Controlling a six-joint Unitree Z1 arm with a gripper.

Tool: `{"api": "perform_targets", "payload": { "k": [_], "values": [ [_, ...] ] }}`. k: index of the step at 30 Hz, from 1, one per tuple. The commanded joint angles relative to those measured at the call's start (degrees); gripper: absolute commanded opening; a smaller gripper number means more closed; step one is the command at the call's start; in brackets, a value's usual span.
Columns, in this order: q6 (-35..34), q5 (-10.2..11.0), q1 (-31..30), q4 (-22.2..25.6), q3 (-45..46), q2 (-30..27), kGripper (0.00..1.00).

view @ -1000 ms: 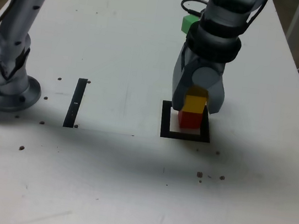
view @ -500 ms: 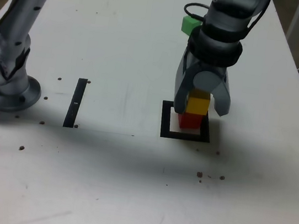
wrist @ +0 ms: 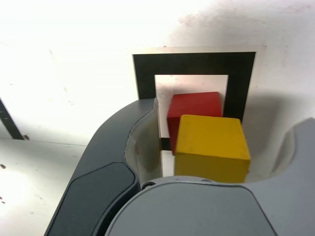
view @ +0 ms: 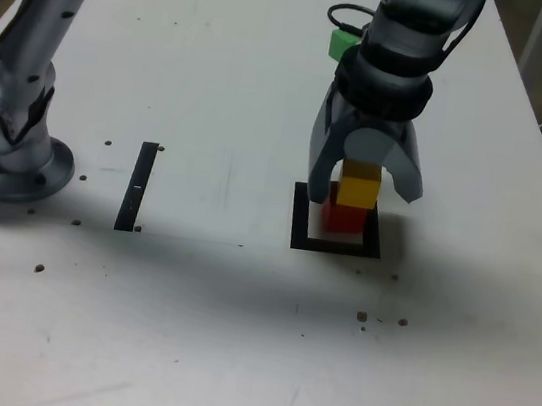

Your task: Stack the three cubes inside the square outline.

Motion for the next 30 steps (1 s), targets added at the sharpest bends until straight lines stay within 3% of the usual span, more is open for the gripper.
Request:
{"api": "perform_targets", "payload": {
  "k": [1, 7, 17, 25, 30],
  "values": [
    [-0.23, 0.15, 0.12, 0.47, 0.03, -1.39, 0.99],
    [-0.33, 0.59, 1.32, 2.52, 0.21, -3.17, 0.99],
    [2.60, 3.14, 9.80, 8.08, 0.05, -5.27, 0.99],
    [10.51, 3.95, 19.20, 7.90, -2.31, -4.71, 0.99],
    [16.75, 6.34, 25.98, 7.09, -6.23, -3.30, 0.99]
  ]
}}
